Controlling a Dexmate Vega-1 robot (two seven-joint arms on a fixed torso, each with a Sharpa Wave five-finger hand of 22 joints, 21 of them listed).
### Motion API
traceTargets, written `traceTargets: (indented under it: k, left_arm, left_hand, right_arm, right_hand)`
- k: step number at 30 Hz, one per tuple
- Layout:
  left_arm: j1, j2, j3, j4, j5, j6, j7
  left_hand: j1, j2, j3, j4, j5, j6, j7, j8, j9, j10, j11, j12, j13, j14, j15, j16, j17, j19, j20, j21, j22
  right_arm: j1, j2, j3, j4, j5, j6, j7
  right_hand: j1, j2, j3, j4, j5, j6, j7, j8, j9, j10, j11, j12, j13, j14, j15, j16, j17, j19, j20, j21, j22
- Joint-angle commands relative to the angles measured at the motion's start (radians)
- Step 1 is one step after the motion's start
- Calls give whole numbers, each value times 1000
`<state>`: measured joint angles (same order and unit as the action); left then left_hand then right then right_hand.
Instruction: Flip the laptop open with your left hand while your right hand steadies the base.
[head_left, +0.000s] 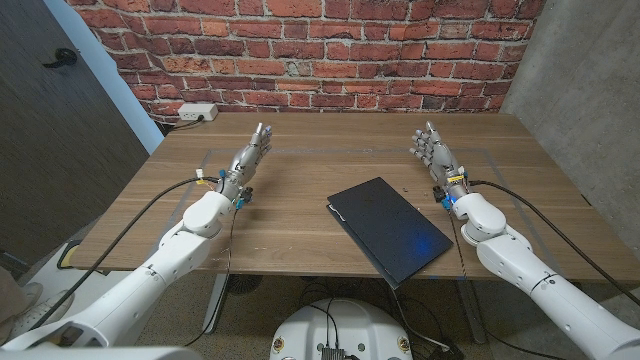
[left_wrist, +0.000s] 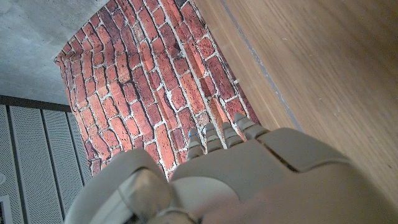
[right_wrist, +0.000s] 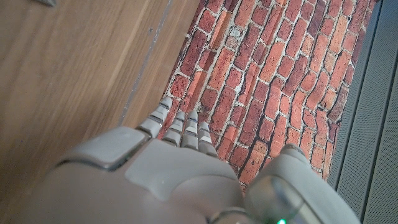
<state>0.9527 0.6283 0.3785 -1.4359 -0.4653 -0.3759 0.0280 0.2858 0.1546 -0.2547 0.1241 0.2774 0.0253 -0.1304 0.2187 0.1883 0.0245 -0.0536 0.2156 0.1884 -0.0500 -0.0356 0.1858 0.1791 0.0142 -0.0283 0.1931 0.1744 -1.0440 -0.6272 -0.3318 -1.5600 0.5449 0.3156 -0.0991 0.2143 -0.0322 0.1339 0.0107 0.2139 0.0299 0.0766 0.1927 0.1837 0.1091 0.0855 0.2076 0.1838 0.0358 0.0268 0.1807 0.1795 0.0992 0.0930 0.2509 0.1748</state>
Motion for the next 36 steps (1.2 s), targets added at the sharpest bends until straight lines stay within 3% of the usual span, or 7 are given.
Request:
traceTargets:
  k: [1,4,10,12,23,36]
  left_arm:
    - [4,-23,14,-15,42,-13,49]
    - [25,-13,5,-66,79,43,126]
    - [18,-19,12,-57,68,26,99]
    - [-1,-28,21,-29,34,5,38]
    - [-13,-35,45,-47,119,-2,83]
    - [28,-58,52,-88,154,9,154]
  left_hand:
    - [7,-5,4,3,-2,5,0,-1,4,4,3,1,3,-4,-55,1,2,5,-58,5,2]
    - [8,-6,4,3,-4,8,-1,-1,4,10,1,2,3,3,-56,3,2,10,-52,7,2]
    - [9,-11,2,3,-6,18,0,1,4,20,-1,5,3,10,-55,5,2,14,-51,8,2]
    - [10,-12,2,2,-7,17,1,0,4,20,-1,5,3,9,-56,4,2,16,-55,8,2]
    - [6,-21,-4,4,-9,15,4,-4,4,10,-1,0,3,-2,-51,0,3,14,-48,6,1]
    - [-12,-34,-17,12,-10,23,1,-3,5,19,-2,2,4,4,-58,3,4,11,-47,4,2]
  right_arm:
    - [-53,-45,32,-41,7,43,36]
    - [-66,-56,42,-55,16,49,46]
    - [-86,-73,53,-63,10,56,52]
    - [-98,-73,58,-65,-4,66,35]
    - [-86,-68,70,-10,88,85,138]
    - [-142,-115,94,-83,124,77,180]
  right_hand:
    - [6,-8,-1,-5,-5,-1,0,4,6,0,2,1,5,-1,8,2,2,7,18,-1,2]
    - [6,-8,-2,-5,-6,0,1,4,6,1,2,2,5,-6,12,0,2,6,22,-3,2]
    - [5,-7,-2,-6,-7,-8,4,1,6,-5,5,0,5,-20,22,-3,2,-7,20,-12,3]
    - [6,-6,-2,-6,-7,-1,3,4,6,-2,5,2,5,-17,19,0,3,0,27,-11,3]
    - [11,-3,-2,-10,-8,27,0,14,6,10,4,7,5,-12,15,3,2,12,32,-14,3]
    - [17,2,1,-14,-8,30,9,13,6,11,8,8,5,-9,21,5,2,21,31,-16,3]
